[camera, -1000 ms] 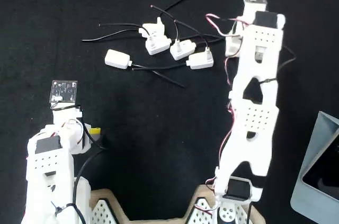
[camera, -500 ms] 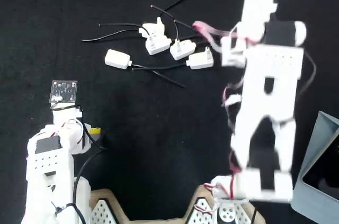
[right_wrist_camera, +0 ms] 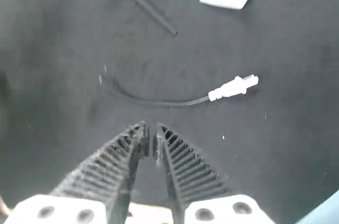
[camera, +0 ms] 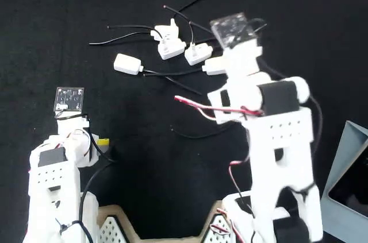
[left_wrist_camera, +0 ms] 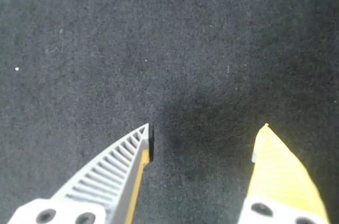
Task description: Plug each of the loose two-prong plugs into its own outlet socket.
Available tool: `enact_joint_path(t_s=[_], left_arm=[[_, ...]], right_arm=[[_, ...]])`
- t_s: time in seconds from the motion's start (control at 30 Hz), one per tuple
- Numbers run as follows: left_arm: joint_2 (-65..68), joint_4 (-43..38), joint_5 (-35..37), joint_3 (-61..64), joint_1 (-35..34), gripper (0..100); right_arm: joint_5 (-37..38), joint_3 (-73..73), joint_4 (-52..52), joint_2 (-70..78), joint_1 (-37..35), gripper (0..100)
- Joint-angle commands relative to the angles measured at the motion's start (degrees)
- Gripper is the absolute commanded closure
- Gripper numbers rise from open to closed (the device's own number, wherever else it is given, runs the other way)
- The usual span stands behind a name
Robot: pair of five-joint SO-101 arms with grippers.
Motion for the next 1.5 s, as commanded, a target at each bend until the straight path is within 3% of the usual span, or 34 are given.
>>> enact_joint_path(t_s=[0.0, 0.33, 0.7, 0.83, 1.17, 1.47], left_arm=[[-1.05, -0.79, 0.35, -0.22, -0.57, 69], [-1.05, -0.79, 0.35, -0.22, -0.57, 69], [-1.05, -0.88, 0.35, -0.22, -0.57, 69], [-1.05, -0.88, 0.35, -0.22, -0.57, 69], [-1.05, -0.97, 0.35, -0.22, -0.57, 69], [-1.05, -0.97, 0.35, -0.22, -0.57, 69]], right_arm=[[12.75, 1.98, 0.62, 2.51, 1.05, 89.0], [58.2, 11.65, -7.47, 11.47, 14.51, 84.7], [82.37, 26.15, -35.6, 15.69, 16.44, 84.9], [86.15, 28.26, -40.53, 17.98, 16.62, 85.0], [87.56, 28.18, -49.32, 26.77, 16.88, 85.1], [88.79, 28.26, -49.58, 28.62, 20.22, 85.1]])
